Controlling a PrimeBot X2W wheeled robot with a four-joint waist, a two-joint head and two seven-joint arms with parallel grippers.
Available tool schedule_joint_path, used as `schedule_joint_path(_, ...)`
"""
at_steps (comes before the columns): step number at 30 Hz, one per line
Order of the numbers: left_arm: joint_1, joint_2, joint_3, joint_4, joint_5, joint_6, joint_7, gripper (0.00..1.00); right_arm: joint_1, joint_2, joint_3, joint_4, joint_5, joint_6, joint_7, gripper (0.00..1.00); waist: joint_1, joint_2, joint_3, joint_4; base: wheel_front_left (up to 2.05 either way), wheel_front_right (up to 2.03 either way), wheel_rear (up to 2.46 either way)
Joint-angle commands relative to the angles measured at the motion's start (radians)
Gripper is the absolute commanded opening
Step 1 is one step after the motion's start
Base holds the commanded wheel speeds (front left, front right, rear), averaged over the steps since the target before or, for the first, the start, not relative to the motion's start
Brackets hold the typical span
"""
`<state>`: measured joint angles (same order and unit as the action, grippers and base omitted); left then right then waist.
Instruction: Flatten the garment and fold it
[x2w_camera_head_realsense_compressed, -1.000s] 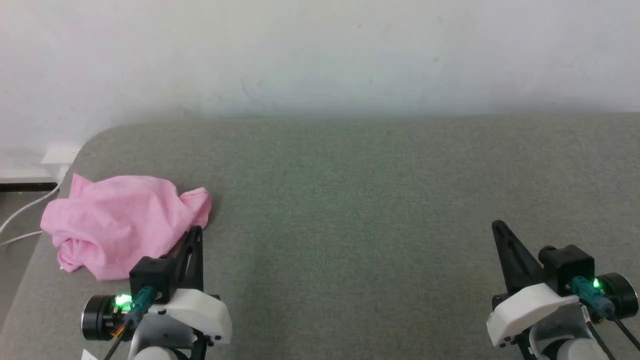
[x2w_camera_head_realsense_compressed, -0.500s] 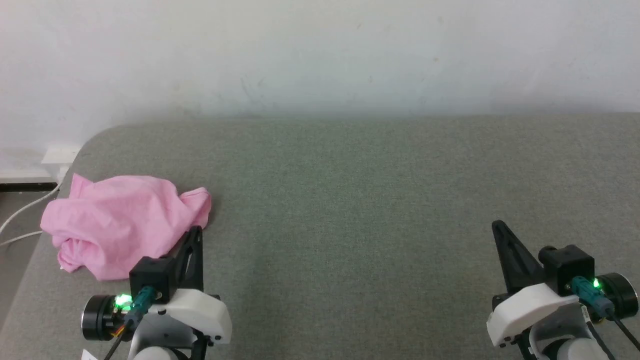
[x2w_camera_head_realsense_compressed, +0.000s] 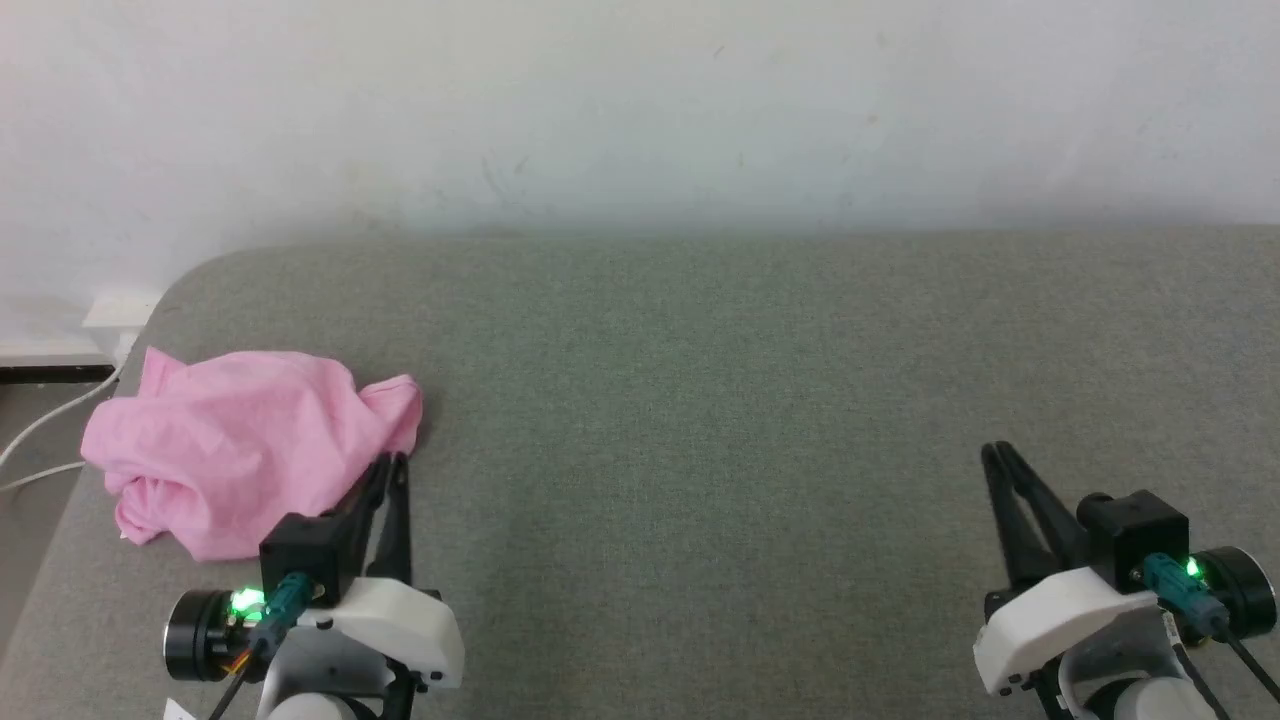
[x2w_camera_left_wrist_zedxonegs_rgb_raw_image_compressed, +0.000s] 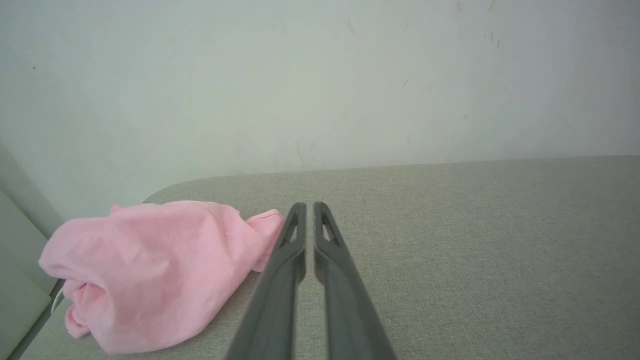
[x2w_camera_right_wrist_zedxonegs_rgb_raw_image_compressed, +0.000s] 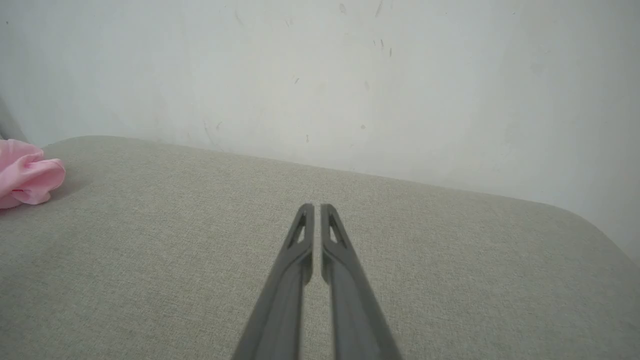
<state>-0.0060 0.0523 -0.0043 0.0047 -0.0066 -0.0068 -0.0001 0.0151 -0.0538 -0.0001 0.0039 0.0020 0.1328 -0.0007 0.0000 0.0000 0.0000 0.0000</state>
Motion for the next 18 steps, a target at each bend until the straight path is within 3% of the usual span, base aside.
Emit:
schedule_joint_path(1,0.000,0.000,0.000,0.000,0.000,0.000,0.000,1.00,0.000,0.000,0.000,0.000,0.000,0.000,0.000,1.00,0.0000,0.0000,0.000,0.000,0.00,0.00,0.00)
schedule_joint_path(18,-0.011,0.002,-0.022,0.022,-0.020,0.024,-0.031,1.00,-0.001,0.000,-0.005,0.001,0.002,0.000,-0.021,1.00,0.0000,0.0000,-0.002,0.043,0.00,0.00,0.00)
